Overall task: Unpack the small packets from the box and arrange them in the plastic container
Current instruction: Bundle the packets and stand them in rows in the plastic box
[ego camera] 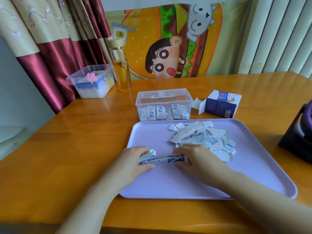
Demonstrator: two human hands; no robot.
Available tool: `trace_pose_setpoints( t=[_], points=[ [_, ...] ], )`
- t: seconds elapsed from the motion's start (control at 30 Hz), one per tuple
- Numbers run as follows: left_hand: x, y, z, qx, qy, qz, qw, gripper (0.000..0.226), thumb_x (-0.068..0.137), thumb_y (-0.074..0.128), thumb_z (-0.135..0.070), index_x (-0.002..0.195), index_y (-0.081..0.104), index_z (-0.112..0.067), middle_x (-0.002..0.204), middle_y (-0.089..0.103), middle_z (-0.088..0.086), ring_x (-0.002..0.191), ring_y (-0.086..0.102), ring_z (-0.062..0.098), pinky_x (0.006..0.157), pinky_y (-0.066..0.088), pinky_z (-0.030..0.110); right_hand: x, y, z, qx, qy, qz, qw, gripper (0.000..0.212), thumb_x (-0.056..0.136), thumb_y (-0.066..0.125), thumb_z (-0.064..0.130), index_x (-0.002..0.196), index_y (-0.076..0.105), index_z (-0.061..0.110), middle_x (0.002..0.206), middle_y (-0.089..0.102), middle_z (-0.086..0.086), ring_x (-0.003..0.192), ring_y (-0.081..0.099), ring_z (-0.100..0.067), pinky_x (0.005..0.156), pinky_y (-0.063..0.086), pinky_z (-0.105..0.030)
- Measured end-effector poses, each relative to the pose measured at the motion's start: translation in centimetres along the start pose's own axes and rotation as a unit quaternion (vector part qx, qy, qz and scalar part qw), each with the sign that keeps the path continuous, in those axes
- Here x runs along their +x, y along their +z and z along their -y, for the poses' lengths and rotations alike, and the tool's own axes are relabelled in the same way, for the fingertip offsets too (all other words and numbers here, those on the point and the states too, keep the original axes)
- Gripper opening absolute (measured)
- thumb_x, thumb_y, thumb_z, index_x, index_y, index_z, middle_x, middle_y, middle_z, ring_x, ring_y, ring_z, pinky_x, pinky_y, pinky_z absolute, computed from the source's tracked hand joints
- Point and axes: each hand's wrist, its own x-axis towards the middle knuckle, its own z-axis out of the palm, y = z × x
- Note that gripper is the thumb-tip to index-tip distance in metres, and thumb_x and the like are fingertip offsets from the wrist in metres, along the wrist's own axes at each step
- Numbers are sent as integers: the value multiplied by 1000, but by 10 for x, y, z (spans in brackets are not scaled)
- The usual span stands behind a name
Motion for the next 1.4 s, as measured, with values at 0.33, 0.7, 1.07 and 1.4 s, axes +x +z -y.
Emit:
trace_pose_setpoints(
  t=[0.33, 0.7, 1.07, 1.4],
  points=[
    [1, 5, -6, -54, -43, 29, 997, 23, 79, 74, -27, 99, 63, -26, 100, 67, -9, 87, 62, 7, 75, 45, 17, 8, 5, 8, 34, -11, 23, 999, 12, 88, 62, 20, 97, 69, 17, 71, 40, 18, 62, 41, 2, 60, 34, -12],
    [27, -18, -24, -182, -3, -102, 978, 18, 88, 64, -24, 70, 62, -22, 58, 60, -1, 52, 46, 7, 49, 33, 19, 42, -49, 23, 235, 86, -83, 965, 14, 84, 68, 17, 72, 63, 21, 52, 61, 13, 45, 53, 2, 47, 40, -16],
    [135, -87, -52, 4, 90, -110, 990, 10, 92, 58, -28, 93, 66, -23, 80, 64, -10, 69, 56, 0, 58, 40, 13, 191, -105, -5, 12, 74, -137, 988, 20, 89, 59, 12, 109, 63, 10, 108, 67, -7, 93, 61, -21, 68, 44, -27],
    [238, -71, -32, 0, -110, 136, 985, 26, 98, 39, -11, 85, 61, -7, 80, 66, 7, 68, 66, 13, 53, 50, 19, 245, -76, -48, -29, 155, 147, 976, 17, 92, 51, 6, 78, 52, 14, 69, 65, -3, 49, 62, -5, 43, 45, -14]
  ],
)
